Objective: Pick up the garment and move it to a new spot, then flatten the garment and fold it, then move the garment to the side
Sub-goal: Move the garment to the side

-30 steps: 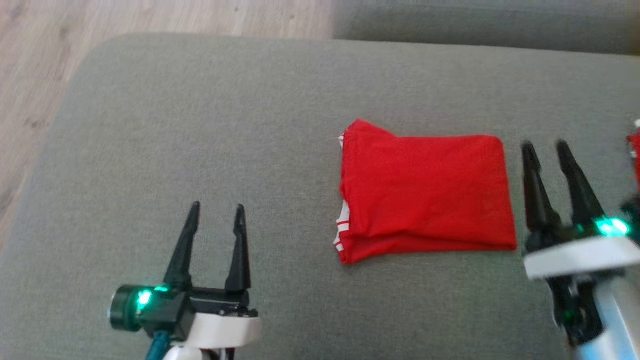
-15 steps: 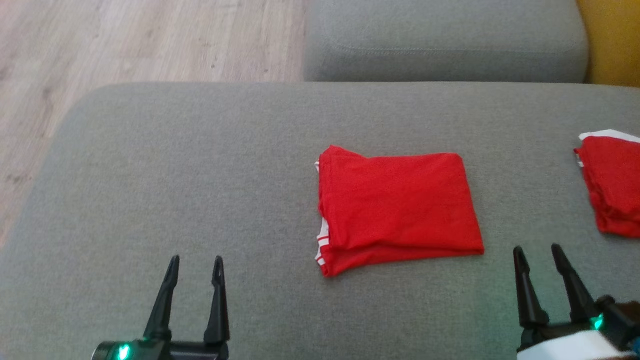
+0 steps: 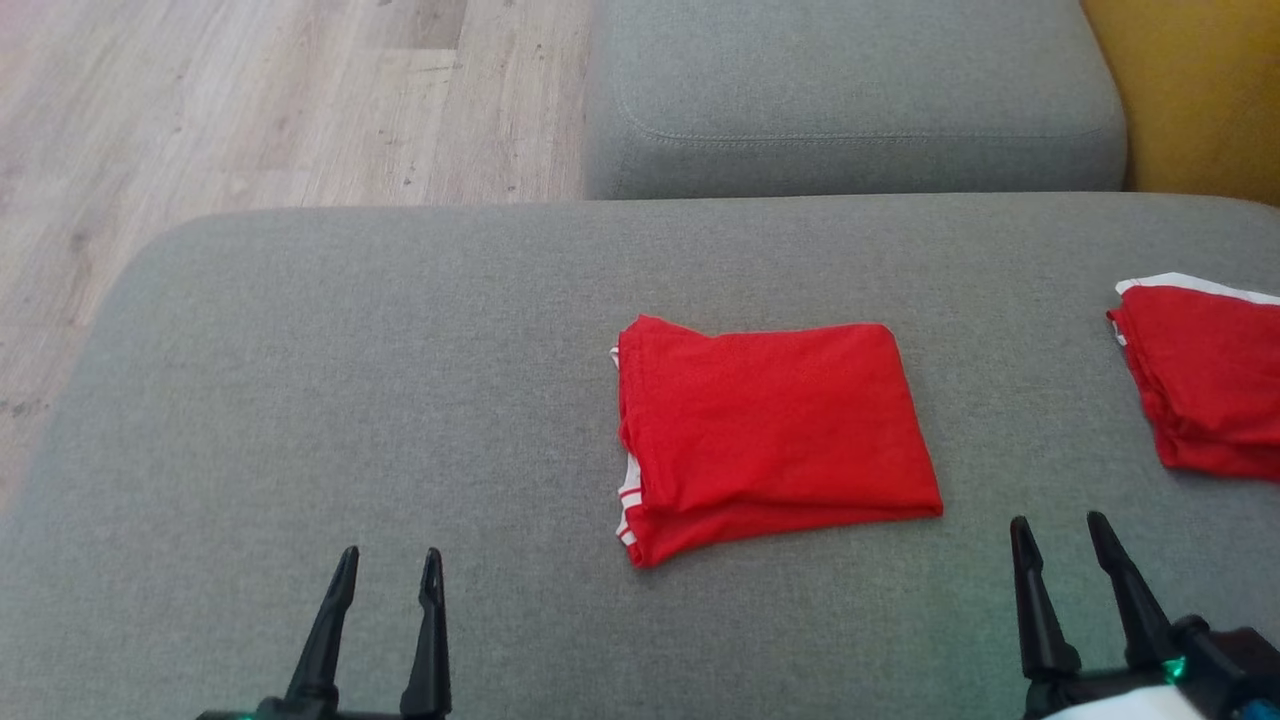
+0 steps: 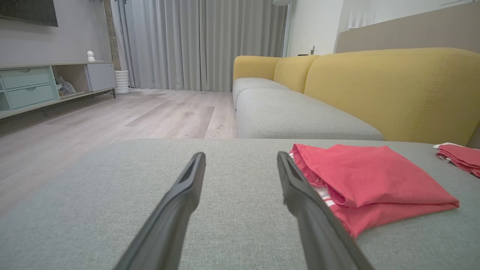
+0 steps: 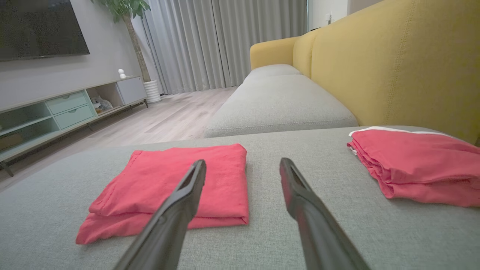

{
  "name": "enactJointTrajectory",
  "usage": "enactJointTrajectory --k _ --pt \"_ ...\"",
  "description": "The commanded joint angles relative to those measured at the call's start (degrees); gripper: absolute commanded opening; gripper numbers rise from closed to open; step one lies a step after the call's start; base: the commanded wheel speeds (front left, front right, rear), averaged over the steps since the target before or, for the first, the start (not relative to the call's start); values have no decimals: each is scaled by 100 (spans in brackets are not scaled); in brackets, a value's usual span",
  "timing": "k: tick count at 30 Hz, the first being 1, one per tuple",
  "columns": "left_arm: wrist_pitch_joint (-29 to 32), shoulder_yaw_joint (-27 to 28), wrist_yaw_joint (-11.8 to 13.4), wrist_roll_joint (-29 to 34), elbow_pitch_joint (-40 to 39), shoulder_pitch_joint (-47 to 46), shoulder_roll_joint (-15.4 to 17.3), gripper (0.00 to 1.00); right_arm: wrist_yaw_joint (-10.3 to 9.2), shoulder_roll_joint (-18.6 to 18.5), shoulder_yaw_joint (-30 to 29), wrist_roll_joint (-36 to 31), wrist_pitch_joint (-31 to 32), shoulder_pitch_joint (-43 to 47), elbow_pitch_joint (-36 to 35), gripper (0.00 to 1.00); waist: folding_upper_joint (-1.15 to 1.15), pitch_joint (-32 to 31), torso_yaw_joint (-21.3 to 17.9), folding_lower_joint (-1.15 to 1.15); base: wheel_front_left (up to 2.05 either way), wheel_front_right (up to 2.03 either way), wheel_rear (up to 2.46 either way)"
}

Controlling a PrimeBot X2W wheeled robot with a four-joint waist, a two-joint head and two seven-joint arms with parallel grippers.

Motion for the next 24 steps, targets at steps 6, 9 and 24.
enactJointTrajectory --k 6,9,24 --pt "-37 193 -76 -17 -78 -166 -49 100 -4 -75 53 -101 -78 -79 -190 100 0 -16 10 0 0 0 0" --pt "-37 197 -101 -1 -47 -179 -51 100 -4 -48 41 -119 -78 -68 -180 100 0 -25 20 0 0 0 0" --pt "-37 50 -41 -72 -191 -247 -53 100 -4 -25 141 -215 -79 -430 279 100 0 176 38 0 0 0 0"
